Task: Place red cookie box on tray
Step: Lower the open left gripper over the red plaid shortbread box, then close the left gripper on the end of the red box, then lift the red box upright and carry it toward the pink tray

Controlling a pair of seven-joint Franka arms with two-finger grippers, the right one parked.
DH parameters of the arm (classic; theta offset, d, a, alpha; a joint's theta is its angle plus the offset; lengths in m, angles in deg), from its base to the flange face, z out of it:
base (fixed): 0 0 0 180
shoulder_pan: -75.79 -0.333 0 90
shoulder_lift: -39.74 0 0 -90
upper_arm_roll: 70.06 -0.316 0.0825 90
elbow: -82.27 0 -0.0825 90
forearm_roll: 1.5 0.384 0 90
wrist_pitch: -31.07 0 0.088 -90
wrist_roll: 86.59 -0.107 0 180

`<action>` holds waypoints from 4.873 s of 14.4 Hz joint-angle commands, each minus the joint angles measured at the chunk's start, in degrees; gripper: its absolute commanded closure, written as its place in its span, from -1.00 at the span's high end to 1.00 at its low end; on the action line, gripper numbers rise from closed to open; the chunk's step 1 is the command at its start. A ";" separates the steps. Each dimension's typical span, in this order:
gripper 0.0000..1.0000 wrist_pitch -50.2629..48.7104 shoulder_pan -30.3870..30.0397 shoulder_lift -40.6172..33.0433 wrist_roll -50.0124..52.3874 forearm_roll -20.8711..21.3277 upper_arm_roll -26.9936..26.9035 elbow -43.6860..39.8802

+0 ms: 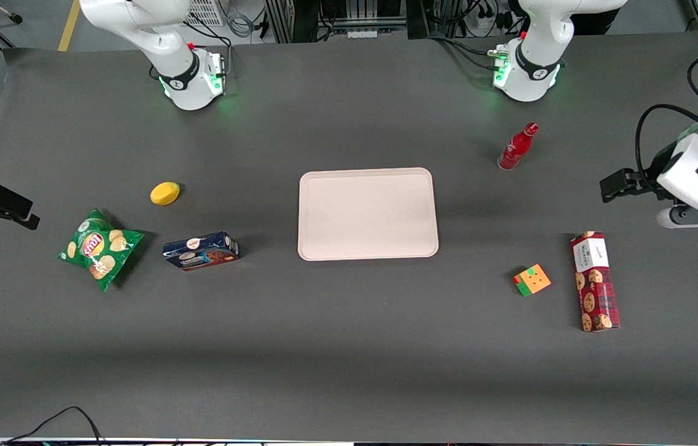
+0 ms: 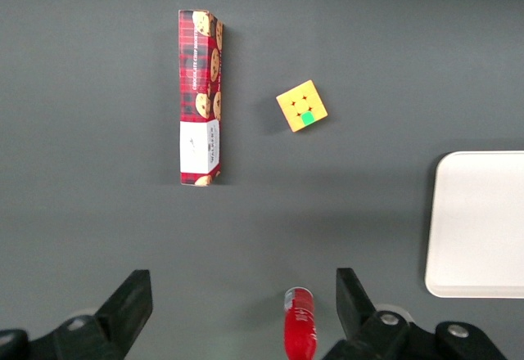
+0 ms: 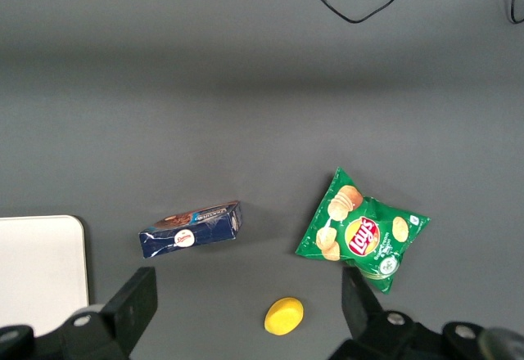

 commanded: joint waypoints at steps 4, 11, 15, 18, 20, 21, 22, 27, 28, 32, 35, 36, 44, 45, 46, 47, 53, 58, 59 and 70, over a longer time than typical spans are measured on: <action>1.00 9.38 -0.20 7.71 -11.56 0.75 -5.79 -0.61; 1.00 31.86 -1.51 16.93 -17.86 -0.03 -6.31 8.44; 1.00 40.41 -1.78 22.91 -20.00 -0.48 -6.40 8.63; 1.00 44.72 -2.22 26.00 -20.09 -0.39 -6.40 8.89; 1.00 46.57 -2.31 26.88 -20.18 -0.48 -6.40 9.59; 1.00 48.93 -2.31 27.23 -20.18 -0.48 -6.40 10.81; 1.00 51.30 -2.31 27.50 -20.18 -0.48 -6.40 12.04; 1.00 52.12 -2.84 29.52 -21.23 -3.73 -6.32 12.41; 1.00 52.12 -2.84 29.78 -21.23 -3.73 -6.32 12.41; 0.46 52.03 -2.84 30.22 -21.32 -3.73 -6.32 12.14; -0.70 51.41 -2.66 30.40 -20.88 -3.82 -6.32 12.14; -0.96 51.15 -2.57 30.49 -20.88 -3.82 -6.32 12.14; -1.00 25.71 -2.22 21.46 -21.32 -3.65 -6.14 0.83; -1.00 21.14 -1.96 19.17 -21.15 -3.56 -6.05 -1.20; -1.00 17.26 -1.78 17.23 -21.14 -3.56 -5.97 -3.22; -1.00 13.40 -1.78 16.00 -21.06 -3.64 -5.88 -5.59; -1.00 -2.99 -1.78 15.02 -16.16 -4.00 -4.31 -18.00; -1.00 -6.77 -1.69 13.70 7.02 -3.38 7.98 -18.09; -1.00 -6.25 -1.69 13.35 9.24 -3.38 10.79 -17.92; -1.00 9.99 0.50 12.65 39.65 7.68 35.33 -3.88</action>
